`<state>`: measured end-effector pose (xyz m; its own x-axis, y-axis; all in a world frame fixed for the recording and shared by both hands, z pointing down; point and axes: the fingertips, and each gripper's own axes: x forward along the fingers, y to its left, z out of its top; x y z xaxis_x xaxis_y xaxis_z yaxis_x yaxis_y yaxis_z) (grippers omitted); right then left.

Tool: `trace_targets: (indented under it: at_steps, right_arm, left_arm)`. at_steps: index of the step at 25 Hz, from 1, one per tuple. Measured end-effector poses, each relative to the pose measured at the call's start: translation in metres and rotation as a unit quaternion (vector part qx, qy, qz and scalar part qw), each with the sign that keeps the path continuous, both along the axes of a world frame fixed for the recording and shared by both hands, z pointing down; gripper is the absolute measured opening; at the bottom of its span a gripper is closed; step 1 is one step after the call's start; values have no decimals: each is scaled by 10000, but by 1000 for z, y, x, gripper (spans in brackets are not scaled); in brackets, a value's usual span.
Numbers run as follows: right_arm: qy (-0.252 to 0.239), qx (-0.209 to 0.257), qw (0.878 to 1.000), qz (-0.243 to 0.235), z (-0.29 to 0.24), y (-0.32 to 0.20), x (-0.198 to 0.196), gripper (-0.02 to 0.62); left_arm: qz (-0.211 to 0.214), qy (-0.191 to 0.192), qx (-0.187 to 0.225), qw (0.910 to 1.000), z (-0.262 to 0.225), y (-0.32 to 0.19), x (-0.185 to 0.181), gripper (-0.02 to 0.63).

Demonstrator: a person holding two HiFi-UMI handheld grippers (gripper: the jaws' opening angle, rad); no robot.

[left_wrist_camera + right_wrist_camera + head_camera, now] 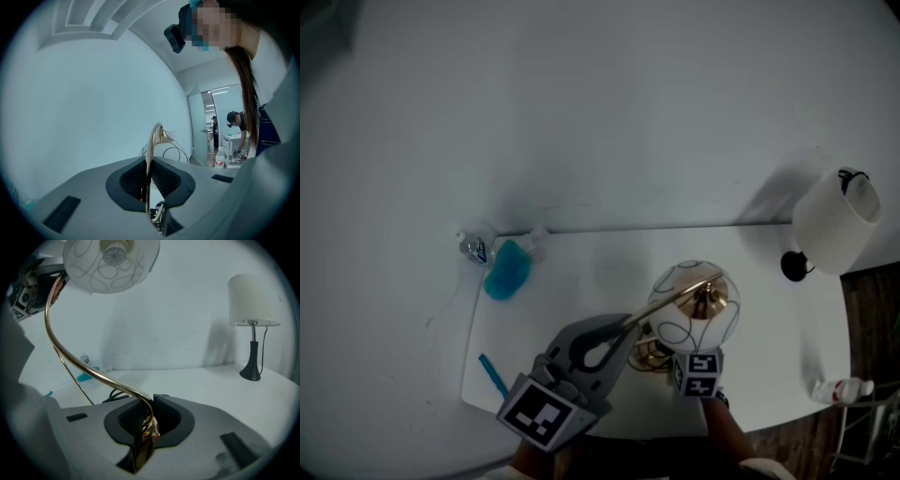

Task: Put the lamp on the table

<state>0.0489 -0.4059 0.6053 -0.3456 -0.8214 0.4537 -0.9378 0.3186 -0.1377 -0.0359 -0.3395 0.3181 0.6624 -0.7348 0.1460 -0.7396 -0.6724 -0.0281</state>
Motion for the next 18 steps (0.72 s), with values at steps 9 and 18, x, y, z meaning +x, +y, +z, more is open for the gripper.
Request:
trace_targets:
  at_steps: [9, 18]
  right_arm:
    - [-12, 22, 10000, -16, 0, -1, 0, 40]
    - [-33, -8, 10000, -65, 1, -1, -1, 51]
  left_arm:
    - [-61, 14, -17, 10000, 1, -1, -1, 29]
    - [-147, -38, -21, 9999, 1, -1, -2, 31]
